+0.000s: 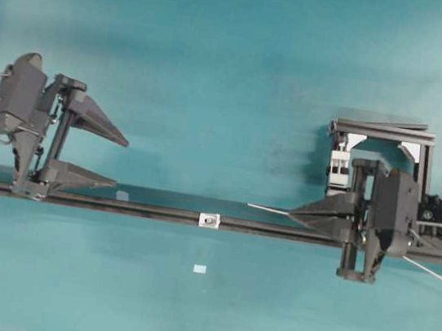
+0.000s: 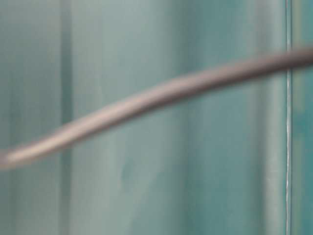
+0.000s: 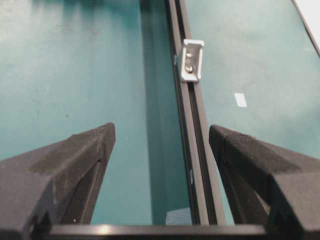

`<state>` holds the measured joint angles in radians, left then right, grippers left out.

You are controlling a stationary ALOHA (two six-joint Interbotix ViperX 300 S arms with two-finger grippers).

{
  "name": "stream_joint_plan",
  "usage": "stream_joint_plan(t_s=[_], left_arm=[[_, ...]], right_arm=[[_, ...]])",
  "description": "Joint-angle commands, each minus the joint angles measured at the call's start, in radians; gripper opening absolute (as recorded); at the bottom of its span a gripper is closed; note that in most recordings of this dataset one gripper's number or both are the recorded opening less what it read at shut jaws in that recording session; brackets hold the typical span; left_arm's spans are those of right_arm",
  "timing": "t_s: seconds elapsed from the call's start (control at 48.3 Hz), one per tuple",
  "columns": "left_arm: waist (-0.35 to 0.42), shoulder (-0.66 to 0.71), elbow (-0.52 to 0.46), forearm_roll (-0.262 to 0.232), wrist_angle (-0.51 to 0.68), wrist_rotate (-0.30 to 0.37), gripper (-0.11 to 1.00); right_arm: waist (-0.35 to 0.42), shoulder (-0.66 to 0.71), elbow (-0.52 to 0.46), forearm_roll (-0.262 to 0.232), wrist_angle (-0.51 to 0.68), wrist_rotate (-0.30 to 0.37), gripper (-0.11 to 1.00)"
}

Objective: Insert the wire through the hole in the metal fitting marked with a red label.
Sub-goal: 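Carry the wire with the right gripper down toward the black rail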

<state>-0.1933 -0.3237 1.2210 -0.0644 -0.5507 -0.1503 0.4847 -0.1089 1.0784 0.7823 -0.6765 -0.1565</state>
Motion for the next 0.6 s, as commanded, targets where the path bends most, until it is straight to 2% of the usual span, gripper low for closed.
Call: stream_joint_plan(t_s=[0.0, 0.228, 0.352, 0.58], left_arm=[[-0.015, 0.041, -0.029, -0.002, -0.041, 0.0, 0.91], [-0.048, 0.173, -0.069, -0.005, -0.16, -0.002, 0.91], [-0.048, 0.196, -0.071, -0.026, -0.17, 0.0, 0.91], [-0.061, 0.216, -0.072, -0.028, -0.172, -0.003, 0.91]], right_arm=[[0.031, -0.008, -0.023, 0.046, -0.018, -0.017, 0.01], [0.044, 0.023, -0.051, 0.058, -0.026, -0.021, 0.01], [0.046, 0.046, -0.06, 0.067, -0.028, -0.021, 0.01], [0.058, 0.067, -0.064, 0.08, -0.032, -0.021, 0.01]])
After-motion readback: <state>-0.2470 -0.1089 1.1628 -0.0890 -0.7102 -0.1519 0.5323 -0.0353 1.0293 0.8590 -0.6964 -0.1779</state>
